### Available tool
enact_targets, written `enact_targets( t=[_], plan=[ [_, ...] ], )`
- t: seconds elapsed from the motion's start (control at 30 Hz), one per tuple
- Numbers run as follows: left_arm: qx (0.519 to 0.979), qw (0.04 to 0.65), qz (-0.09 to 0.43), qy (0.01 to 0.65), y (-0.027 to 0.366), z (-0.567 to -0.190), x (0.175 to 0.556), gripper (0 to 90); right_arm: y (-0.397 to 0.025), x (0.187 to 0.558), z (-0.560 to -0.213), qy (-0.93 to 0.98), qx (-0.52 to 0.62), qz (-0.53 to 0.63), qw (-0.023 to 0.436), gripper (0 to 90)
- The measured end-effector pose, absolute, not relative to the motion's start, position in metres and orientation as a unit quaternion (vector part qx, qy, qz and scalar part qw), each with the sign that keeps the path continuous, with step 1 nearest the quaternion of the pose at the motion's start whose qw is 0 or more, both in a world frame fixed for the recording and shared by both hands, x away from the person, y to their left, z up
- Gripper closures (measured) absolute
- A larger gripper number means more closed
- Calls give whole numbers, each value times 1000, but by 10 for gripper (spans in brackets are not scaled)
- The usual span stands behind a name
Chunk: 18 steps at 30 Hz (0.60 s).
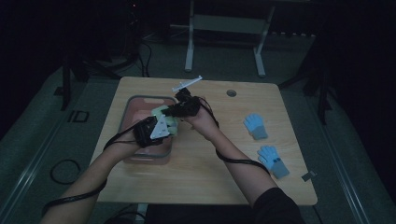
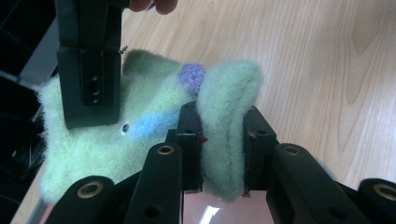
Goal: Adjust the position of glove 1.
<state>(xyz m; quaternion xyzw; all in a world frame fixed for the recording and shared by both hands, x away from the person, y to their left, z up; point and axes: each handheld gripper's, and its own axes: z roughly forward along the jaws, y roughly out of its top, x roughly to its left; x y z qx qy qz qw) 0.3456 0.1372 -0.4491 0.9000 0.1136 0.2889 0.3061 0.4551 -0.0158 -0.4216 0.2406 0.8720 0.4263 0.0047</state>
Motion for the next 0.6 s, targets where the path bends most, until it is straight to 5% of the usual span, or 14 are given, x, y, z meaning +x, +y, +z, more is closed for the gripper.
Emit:
enact_targets(
  t=[0.6],
  plan=[
    [913, 285, 270, 108, 189, -478, 355, 735, 36, 461, -452, 872, 249, 420, -17, 748]
  ],
)
